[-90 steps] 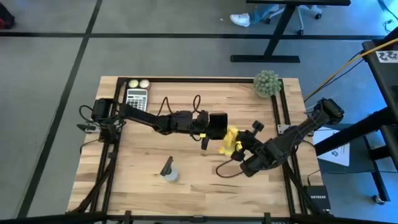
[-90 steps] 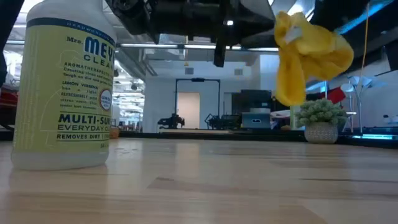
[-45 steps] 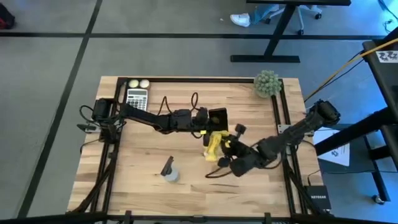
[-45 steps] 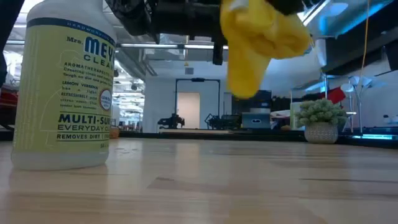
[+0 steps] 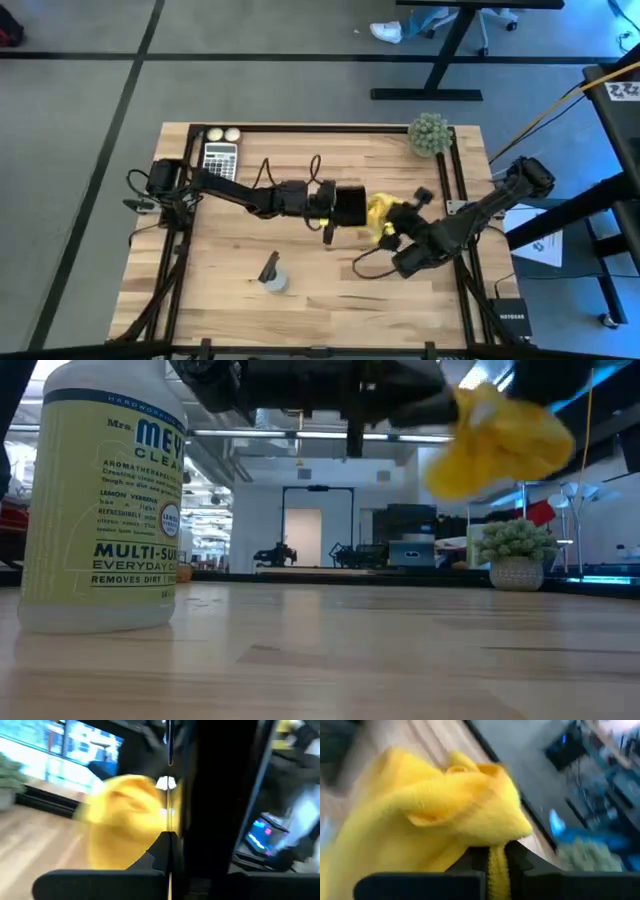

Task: Apply microfiber cloth
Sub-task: Wipe the screen of the black cellphone with the yellow microfiber cloth

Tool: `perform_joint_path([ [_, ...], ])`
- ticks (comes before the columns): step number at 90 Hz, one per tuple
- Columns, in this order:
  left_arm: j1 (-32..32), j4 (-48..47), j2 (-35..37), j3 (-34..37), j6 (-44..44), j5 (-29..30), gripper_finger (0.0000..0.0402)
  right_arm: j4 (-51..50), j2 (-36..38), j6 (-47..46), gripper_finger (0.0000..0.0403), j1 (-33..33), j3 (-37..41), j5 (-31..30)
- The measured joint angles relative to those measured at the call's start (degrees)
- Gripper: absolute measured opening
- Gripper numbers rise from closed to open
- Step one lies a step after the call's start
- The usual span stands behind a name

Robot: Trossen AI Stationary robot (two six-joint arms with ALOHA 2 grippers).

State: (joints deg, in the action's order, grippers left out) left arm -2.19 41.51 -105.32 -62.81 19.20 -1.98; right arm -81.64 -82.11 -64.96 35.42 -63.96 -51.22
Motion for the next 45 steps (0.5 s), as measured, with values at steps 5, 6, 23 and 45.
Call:
perform_joint_path([
  [5,0.2,-0.9,0.0,0.0,-1.3,0.1,0.0008,-1.4,0.0,-1.0,0.0003,0.9,0.0,6.0],
  [6,0.3,-0.9,0.0,0.0,-1.7,0.2,0.0008,-1.4,0.0,-1.0,0.0003,1.1,0.0,7.5],
  [23,0.3,-2.6,0.0,0.0,-5.5,0.7,0.0008,11.2,0.0,0.7,0.0003,3.3,4.5,23.2],
  [45,0.2,-3.3,0.0,0.0,-6.3,0.9,0.0008,27.4,-0.6,-2.1,0.0029,3.8,13.9,26.3],
])
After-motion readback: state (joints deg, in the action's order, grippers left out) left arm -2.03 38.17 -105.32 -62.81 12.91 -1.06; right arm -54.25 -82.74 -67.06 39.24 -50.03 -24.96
